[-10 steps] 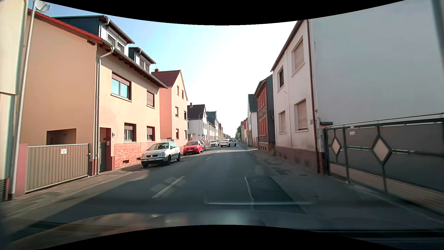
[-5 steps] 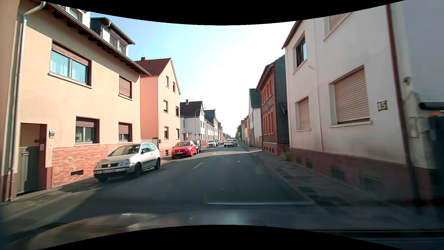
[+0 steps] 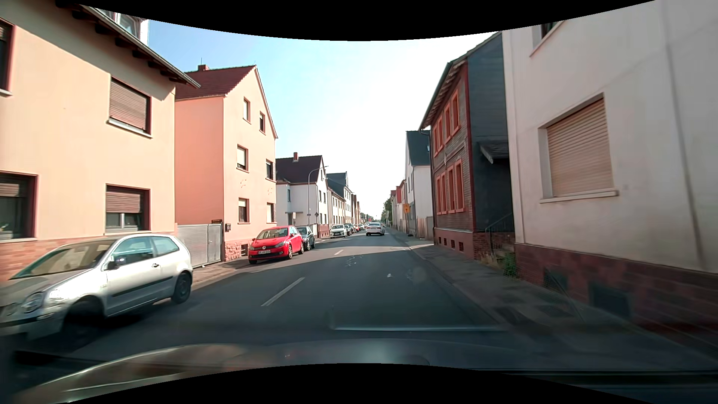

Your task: Follow the waypoints while adhering to traffic rules and regulations

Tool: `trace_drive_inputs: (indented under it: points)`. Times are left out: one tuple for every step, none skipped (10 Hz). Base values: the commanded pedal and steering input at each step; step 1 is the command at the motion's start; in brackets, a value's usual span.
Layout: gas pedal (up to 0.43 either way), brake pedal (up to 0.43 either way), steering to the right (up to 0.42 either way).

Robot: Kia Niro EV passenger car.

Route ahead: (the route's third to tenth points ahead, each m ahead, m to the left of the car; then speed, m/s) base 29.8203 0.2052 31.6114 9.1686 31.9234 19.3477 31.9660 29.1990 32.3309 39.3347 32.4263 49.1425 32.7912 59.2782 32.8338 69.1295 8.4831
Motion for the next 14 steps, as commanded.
trace_drive_inputs:
  points:
    - [0.0, 0.061, -0.006]
    - [0.0, 0.073, -0.007]
    - [0.0, 0.073, -0.006]
    - [0.0, 0.085, -0.005]
    - [0.0, 0.098, -0.005]
    - [0.0, 0.116, -0.005]
    - [0.0, 0.134, -0.005]
    - [0.0, 0.146, -0.005]
    - [0.0, 0.152, -0.005]
    - [0.0, 0.159, -0.005]
    - [0.0, 0.159, -0.005]
    - [0.0, 0.165, -0.004]
    - [0.0, 0.171, -0.004]
    - [0.0, 0.171, -0.004]
